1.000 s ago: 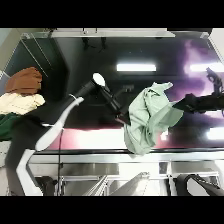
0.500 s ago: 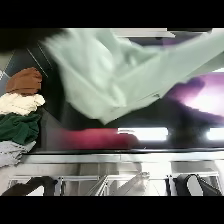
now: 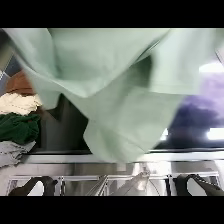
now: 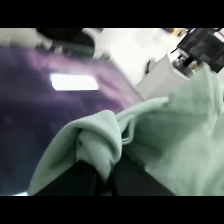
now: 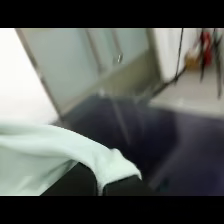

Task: Fold the shirts.

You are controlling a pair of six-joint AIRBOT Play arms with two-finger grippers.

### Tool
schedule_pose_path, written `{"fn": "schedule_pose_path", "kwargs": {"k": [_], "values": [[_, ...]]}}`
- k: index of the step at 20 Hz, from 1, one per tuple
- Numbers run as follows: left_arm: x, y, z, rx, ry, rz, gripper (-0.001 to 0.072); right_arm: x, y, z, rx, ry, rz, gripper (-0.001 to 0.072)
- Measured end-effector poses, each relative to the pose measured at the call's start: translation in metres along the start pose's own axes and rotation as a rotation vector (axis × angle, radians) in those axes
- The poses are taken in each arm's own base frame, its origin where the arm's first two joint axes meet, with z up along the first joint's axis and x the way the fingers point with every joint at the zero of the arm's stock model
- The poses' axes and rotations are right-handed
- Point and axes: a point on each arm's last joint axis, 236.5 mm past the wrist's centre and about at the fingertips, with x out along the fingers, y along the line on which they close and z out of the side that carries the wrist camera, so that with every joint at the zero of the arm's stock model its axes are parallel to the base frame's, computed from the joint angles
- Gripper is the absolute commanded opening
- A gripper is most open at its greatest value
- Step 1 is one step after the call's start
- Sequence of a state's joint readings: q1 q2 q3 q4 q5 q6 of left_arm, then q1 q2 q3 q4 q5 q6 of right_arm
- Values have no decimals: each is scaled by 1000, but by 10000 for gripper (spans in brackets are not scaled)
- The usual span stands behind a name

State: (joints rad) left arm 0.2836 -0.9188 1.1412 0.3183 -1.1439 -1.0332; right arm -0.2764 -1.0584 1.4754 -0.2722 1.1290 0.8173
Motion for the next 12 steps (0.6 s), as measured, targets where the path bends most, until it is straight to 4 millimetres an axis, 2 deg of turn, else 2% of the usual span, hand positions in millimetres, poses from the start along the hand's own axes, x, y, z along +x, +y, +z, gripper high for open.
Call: {"fn": "schedule_pose_path", "kwargs": {"k": [1, 2, 3, 4, 6, 7, 8, 9, 12], "values": [[23, 34, -22, -75, 43, 23, 617, 34, -30, -36, 70, 84, 0, 27], [46, 67, -48, -143, 94, 48, 720, 64, -52, -72, 150, 157, 4, 261], [65, 92, -71, -194, 139, 71, 720, 91, -74, -112, 229, 230, 4, 605], [81, 116, -90, -241, 170, 100, 720, 112, -97, -150, 309, 290, -9, 691], [104, 159, -116, -307, 219, 151, 720, 133, -137, -209, 441, 370, -45, 687], [111, 173, -121, -324, 237, 156, 720, 135, -149, -226, 499, 388, -50, 643], [116, 185, -121, -336, 253, 154, 717, 132, -158, -236, 547, 402, -45, 536], [118, 196, -120, -336, 271, 153, 717, 123, -171, -240, 593, 402, -49, 474], [120, 225, -115, -332, 333, 158, 717, 84, -177, -240, 679, 446, 0, 456]]}}
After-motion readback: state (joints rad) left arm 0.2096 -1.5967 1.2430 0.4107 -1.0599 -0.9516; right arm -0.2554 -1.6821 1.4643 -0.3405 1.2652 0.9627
